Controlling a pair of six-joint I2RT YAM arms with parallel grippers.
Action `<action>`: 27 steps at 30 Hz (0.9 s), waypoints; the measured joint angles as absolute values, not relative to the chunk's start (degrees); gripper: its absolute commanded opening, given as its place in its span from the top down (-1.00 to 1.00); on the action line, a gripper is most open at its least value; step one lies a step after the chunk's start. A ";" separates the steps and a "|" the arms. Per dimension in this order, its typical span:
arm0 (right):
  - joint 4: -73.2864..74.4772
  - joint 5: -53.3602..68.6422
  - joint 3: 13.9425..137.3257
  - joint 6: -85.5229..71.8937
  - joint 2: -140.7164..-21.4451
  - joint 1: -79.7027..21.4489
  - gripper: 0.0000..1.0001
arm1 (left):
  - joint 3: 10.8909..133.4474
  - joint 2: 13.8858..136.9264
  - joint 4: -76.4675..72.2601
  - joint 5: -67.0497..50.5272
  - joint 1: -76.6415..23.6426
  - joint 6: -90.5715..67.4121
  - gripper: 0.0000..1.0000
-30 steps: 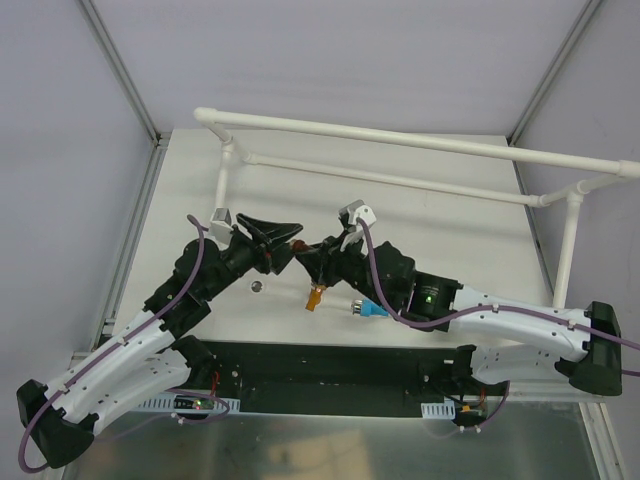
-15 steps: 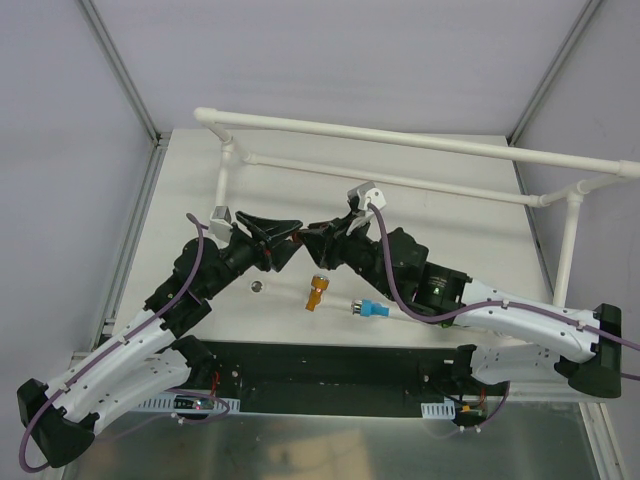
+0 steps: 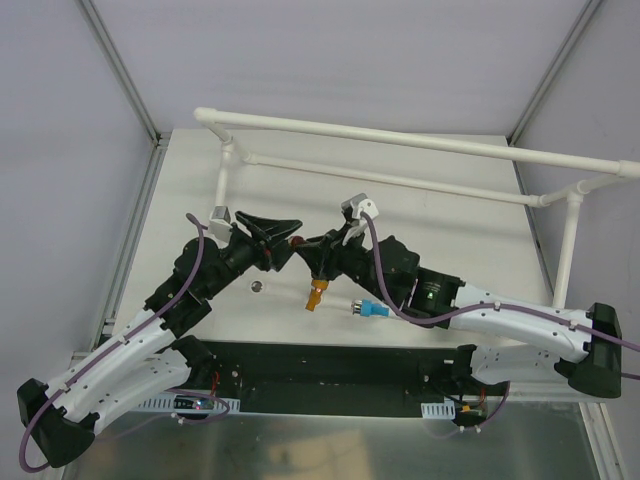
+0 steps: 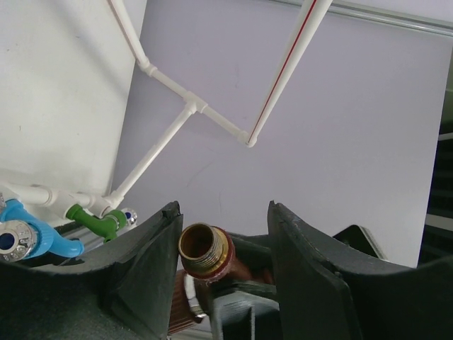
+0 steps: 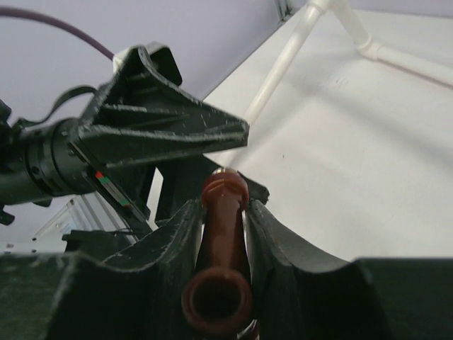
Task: Install the water faucets
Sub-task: Place the water faucet at the center of the board.
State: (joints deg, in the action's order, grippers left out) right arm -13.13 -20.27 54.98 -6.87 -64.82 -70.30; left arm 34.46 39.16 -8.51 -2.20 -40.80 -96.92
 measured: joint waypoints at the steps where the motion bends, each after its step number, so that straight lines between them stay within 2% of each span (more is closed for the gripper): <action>1: -12.95 -19.92 54.39 -7.33 -64.82 -70.30 1.00 | 34.46 39.20 -8.51 -2.02 -40.80 -96.92 -0.05; 14: -11.68 -18.13 49.25 -11.44 -62.11 -70.35 1.00 | 34.48 40.93 -7.64 -2.94 -40.91 -96.57 -0.07; 19: -8.73 -18.11 49.25 -11.25 -61.19 -70.37 1.00 | 35.27 40.27 -5.28 -3.07 -38.87 -93.06 -0.25; 22: -4.99 -17.78 49.25 -10.55 -60.38 -70.37 1.00 | 38.06 39.64 -1.39 -6.33 -31.07 -88.44 -0.43; 27: 2.35 -16.40 50.96 -8.21 -59.46 -70.37 1.00 | 43.27 42.11 4.03 -22.13 -6.94 -78.37 -0.81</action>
State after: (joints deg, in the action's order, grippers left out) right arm 2.35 -16.40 50.96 -8.21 -59.46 -70.37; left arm 43.27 42.11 4.03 -22.13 -6.94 -78.37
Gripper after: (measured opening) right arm 0.348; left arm 0.823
